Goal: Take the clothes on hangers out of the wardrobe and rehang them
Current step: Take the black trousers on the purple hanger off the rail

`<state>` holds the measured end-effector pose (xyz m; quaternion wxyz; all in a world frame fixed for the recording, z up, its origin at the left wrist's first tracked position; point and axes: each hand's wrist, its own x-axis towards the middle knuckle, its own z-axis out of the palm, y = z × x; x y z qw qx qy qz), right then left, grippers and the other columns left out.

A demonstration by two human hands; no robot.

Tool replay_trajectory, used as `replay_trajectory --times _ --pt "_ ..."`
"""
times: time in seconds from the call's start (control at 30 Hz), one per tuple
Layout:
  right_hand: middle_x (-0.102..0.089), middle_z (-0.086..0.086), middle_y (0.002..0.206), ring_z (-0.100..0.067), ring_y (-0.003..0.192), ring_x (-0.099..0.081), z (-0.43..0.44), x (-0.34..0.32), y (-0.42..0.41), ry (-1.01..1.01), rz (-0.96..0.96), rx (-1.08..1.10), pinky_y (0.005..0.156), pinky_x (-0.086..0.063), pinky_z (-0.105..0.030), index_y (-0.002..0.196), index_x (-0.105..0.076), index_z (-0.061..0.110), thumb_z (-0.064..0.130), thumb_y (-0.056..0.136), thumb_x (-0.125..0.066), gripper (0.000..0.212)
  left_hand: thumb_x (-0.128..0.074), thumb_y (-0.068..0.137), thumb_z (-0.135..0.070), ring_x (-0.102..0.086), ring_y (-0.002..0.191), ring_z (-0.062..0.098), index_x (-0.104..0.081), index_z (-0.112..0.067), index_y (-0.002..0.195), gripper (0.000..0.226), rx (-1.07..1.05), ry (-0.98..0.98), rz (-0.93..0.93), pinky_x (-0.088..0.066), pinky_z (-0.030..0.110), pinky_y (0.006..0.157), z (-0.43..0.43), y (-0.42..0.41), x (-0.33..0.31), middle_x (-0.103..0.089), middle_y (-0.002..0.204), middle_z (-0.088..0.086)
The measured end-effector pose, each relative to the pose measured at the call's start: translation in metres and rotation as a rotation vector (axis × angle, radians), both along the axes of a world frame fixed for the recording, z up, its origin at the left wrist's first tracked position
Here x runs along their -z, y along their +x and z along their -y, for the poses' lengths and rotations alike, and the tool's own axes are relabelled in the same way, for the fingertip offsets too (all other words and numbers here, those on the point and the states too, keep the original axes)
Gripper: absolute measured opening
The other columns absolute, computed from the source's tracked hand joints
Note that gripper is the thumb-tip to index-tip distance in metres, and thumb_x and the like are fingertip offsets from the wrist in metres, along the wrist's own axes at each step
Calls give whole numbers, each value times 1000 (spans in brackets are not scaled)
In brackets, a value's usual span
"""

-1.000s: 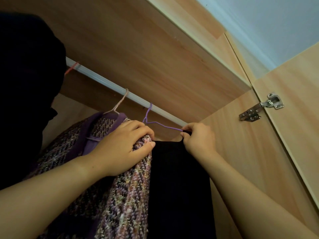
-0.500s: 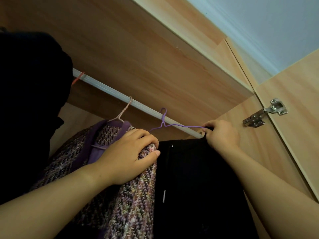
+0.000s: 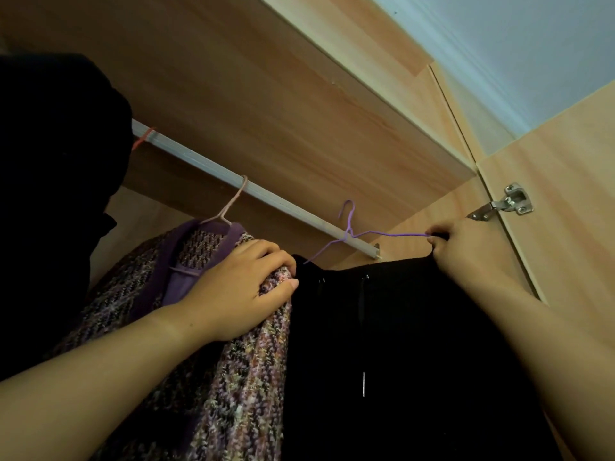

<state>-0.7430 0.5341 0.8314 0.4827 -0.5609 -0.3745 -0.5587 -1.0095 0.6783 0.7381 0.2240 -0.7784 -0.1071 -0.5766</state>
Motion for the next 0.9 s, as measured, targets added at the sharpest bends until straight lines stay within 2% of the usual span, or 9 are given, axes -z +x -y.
replay_trajectory --times 0.2,0.33,0.47,0.57,0.7,0.77,0.83,0.9 --pt "-67 -5 105 -30 98 -58 33 56 12 89 -4 30 63 -33 -28 106 -68 29 29 90 -56 20 -25 76 -68 -35 129 12 -52 -31 124 66 -17 -53 47 -33 37 106 12 8 8 -44 133 -8" --pt "-68 -5 105 -31 97 -59 53 106 23 62 -14 2 66 -39 -30 107 -69 30 30 89 -56 21 -44 95 -43 -30 136 19 -48 -26 134 43 -68 -11 162 -26 33 107 28 27 28 -35 146 0" --pt "-70 0 99 -26 93 -62 63 168 40 64 -38 -116 75 -50 -35 101 -70 29 28 86 -58 19 -49 93 -35 -23 139 23 -47 -25 135 43 -199 56 157 -27 40 110 49 51 62 -28 151 4" --pt "-70 2 97 -25 91 -61 76 212 40 53 -70 -113 69 -47 -32 100 -70 31 29 87 -58 18 -52 92 -33 -28 137 28 -53 -22 131 40 -214 152 106 -30 44 108 61 70 92 -37 146 9" --pt "-70 1 99 -26 92 -61 115 253 30 35 -90 31 53 -25 -26 105 -69 33 31 88 -59 20 -50 88 -39 -46 125 26 -57 -26 124 40 -250 191 15 -27 55 106 73 103 126 -53 130 5" --pt "-70 6 100 -23 94 -62 136 268 27 43 -88 61 54 -26 -25 103 -70 34 29 88 -60 19 -54 85 -39 -48 122 25 -56 -26 125 42 -242 154 15 -21 60 107 77 117 140 -54 128 3" --pt "-70 9 100 -21 93 -62 156 281 26 58 -87 89 57 -28 -25 100 -70 33 27 87 -60 17 -55 85 -39 -51 120 24 -55 -26 126 42 -224 130 34 -15 61 109 79 126 152 -56 125 2" --pt "-70 11 98 -16 91 -62 178 295 22 66 -91 133 54 -30 -23 99 -71 33 27 87 -61 16 -55 86 -38 -54 115 24 -55 -25 126 42 -187 102 49 -11 59 110 82 132 163 -59 118 1"
